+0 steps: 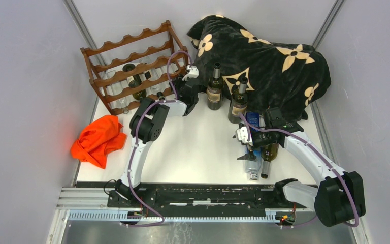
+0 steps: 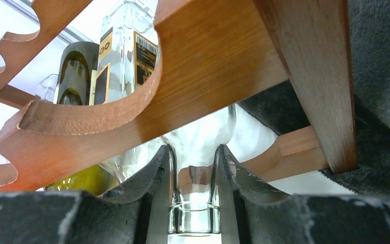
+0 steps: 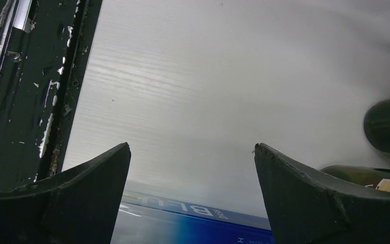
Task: Put the wine bottle on the wine rack
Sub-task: Place the wine bottle in the wine rack.
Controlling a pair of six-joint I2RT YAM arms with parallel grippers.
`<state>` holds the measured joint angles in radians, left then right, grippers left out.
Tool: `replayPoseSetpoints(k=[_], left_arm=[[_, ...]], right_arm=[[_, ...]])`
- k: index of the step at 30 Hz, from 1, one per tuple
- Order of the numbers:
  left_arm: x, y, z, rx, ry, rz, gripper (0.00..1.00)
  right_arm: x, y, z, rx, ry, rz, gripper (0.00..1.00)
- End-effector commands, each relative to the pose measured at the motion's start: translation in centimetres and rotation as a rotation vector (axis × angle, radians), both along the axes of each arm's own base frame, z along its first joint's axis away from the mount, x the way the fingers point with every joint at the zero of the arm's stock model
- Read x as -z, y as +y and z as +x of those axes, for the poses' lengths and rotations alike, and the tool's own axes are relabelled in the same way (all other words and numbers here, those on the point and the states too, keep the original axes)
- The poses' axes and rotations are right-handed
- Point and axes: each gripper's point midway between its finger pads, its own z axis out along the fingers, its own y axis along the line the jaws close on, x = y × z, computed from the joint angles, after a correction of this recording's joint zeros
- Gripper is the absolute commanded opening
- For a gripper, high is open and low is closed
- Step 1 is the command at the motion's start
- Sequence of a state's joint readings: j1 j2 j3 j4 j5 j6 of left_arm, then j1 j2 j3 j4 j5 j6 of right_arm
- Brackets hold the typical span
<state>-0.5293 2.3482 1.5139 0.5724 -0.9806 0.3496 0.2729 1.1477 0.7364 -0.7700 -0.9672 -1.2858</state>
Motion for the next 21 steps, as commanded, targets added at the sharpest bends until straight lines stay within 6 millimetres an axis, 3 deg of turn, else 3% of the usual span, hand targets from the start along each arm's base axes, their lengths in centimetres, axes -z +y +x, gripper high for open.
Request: replayPoseSetpoints(k=[1, 5, 9, 15, 18, 21], left_arm=[[-3.5, -0.4, 1.9, 0.002, -0.111, -0.047, 0.02], [-2.9, -0.3, 2.4, -0.001, -0.096, -0.024, 0.02], [-2.3, 0.1, 2.5, -0.020, -0.086, -0.012, 0.14], [-2.2, -0.1, 2.3, -0.022, -0.084, -0.020, 0.69], [-2.2, -0.5, 2.3, -0.002, -0.072, -0.028, 0.81], [-2.4, -0.6, 2.2, 0.001, -0.069, -0.029, 0.82]], right_arm=[[-1.4, 0.3, 0.8, -0.012, -0.043, 0.020, 0.98], [-1.4, 0.3, 0.9, -0.013, -0.045, 0.020, 0.98], [-1.3, 0.3, 0.8, -0.015, -0.043, 0.019, 0.98], [-1.3, 0.3, 0.8, -0.018, -0.043, 0.017, 0.98], [-1.3, 0.3, 0.7, -0.021, -0.043, 0.018, 0.98], [-1.4, 0.3, 0.7, -0.022, -0.044, 0.016, 0.98]])
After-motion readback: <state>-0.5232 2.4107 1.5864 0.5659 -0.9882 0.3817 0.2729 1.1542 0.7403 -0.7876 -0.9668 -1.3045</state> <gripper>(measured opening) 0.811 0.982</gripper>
